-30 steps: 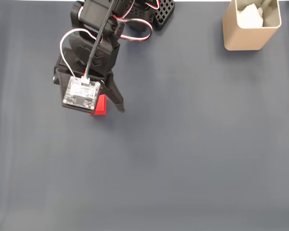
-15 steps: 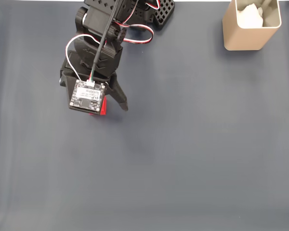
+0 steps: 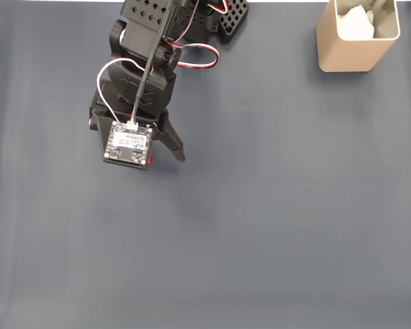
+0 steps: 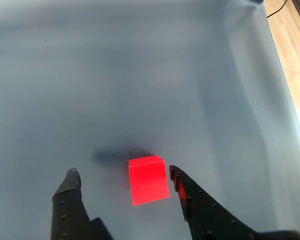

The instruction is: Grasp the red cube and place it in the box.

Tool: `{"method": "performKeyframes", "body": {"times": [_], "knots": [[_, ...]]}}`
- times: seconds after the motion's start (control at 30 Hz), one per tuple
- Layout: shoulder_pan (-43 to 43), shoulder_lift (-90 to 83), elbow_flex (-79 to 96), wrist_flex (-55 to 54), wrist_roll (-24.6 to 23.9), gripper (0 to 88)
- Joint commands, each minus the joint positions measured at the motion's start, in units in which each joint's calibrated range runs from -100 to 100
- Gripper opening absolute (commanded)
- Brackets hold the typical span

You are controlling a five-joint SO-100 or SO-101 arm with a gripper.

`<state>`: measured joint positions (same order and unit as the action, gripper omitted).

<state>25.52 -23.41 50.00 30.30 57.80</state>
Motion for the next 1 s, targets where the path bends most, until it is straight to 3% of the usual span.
{"method": "performKeyframes", "body": {"times": [0.0,0.97], "knots": [[-0.35,0.26,-0.59,-0.88,-0.29,42.8],[-1.77,1.29,1.05,-1.13,-0.44,43.0]]}}
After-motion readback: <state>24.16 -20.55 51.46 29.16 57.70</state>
